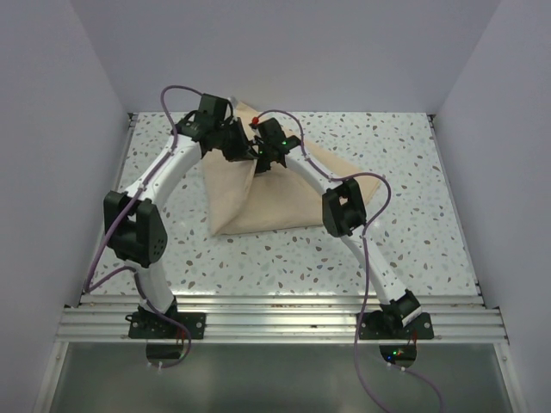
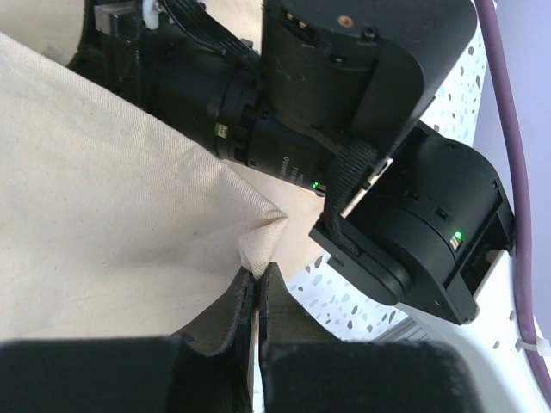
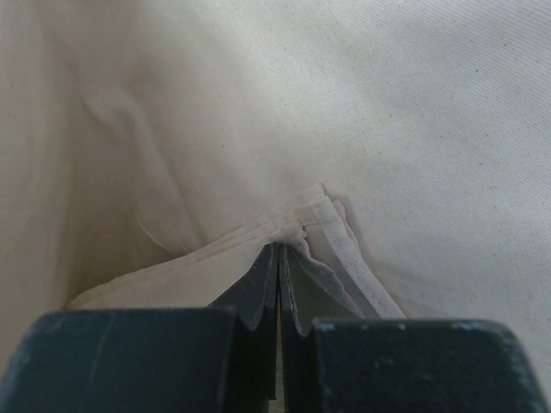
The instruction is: Prepare the surgical pack
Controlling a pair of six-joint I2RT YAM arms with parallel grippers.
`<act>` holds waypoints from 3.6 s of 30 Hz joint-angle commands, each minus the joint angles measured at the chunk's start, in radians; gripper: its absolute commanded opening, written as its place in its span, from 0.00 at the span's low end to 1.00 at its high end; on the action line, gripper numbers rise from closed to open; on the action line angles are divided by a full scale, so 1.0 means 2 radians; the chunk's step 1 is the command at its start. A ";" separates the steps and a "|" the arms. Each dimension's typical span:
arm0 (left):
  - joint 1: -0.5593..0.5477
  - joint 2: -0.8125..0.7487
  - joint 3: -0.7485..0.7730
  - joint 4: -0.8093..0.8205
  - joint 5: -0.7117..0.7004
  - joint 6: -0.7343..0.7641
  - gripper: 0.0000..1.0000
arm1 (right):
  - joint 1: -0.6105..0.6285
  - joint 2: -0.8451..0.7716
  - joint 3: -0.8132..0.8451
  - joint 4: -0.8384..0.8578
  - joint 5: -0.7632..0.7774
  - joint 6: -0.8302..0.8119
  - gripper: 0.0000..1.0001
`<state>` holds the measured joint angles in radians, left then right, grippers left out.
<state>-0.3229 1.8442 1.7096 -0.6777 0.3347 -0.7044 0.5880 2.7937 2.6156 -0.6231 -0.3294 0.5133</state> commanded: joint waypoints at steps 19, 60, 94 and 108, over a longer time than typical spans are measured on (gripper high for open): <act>-0.042 0.020 0.023 0.021 0.038 0.000 0.00 | -0.002 0.047 -0.029 -0.068 0.027 -0.005 0.00; -0.055 0.151 0.099 0.007 0.079 0.015 0.00 | -0.161 -0.101 -0.110 0.107 -0.141 0.184 0.00; -0.090 0.122 0.025 0.084 0.140 0.053 0.05 | -0.278 -0.371 -0.398 -0.087 -0.013 -0.012 0.03; -0.148 0.172 0.043 0.027 0.058 0.071 0.00 | -0.363 -0.409 -0.518 -0.043 0.027 -0.054 0.62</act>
<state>-0.6300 2.1780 1.7580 -0.5812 0.5304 -0.5823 -0.1165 1.9930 1.6112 -0.7914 -0.2535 0.4179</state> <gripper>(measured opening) 0.005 0.606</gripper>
